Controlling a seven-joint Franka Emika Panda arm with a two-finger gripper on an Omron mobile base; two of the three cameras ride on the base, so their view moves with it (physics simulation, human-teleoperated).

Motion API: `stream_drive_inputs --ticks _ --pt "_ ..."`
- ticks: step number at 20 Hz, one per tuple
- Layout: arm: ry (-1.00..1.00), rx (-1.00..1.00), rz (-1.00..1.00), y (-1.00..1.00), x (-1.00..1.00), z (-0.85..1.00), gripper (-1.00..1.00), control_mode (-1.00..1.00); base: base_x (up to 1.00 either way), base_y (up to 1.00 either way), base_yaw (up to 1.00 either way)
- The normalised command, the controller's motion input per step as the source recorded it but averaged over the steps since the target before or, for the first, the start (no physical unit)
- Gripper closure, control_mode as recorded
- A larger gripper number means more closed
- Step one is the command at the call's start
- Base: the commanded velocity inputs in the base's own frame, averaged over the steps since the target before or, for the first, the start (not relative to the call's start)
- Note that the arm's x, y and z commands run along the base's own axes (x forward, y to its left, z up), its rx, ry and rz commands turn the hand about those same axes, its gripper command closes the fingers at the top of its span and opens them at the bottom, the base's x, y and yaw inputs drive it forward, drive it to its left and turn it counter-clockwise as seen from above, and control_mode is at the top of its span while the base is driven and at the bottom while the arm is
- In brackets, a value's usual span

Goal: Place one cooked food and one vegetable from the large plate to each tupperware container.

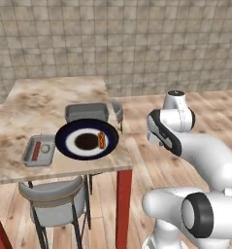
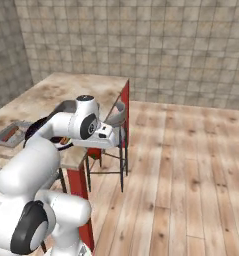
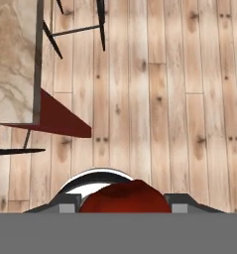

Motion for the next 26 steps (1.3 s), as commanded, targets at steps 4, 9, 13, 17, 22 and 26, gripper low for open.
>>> stream_drive_inputs --ticks 4,9,13,17,22,26 --pt "0.00 0.00 0.00 0.00 0.00 0.00 1.00 1.00 0.32 -0.69 0.10" --pt "0.00 0.00 0.00 0.00 0.00 0.00 1.00 1.00 0.65 -0.62 0.16" --pt "0.00 0.00 0.00 0.00 0.00 0.00 1.00 1.00 1.00 -0.71 0.33" --pt "0.00 0.00 0.00 0.00 0.00 0.00 1.00 1.00 0.86 -0.71 0.61" --pt "0.00 0.00 0.00 0.00 0.00 0.00 1.00 1.00 0.55 -0.55 0.82" --pt "0.00 0.00 0.00 0.00 0.00 0.00 1.00 1.00 0.34 -0.66 0.82"
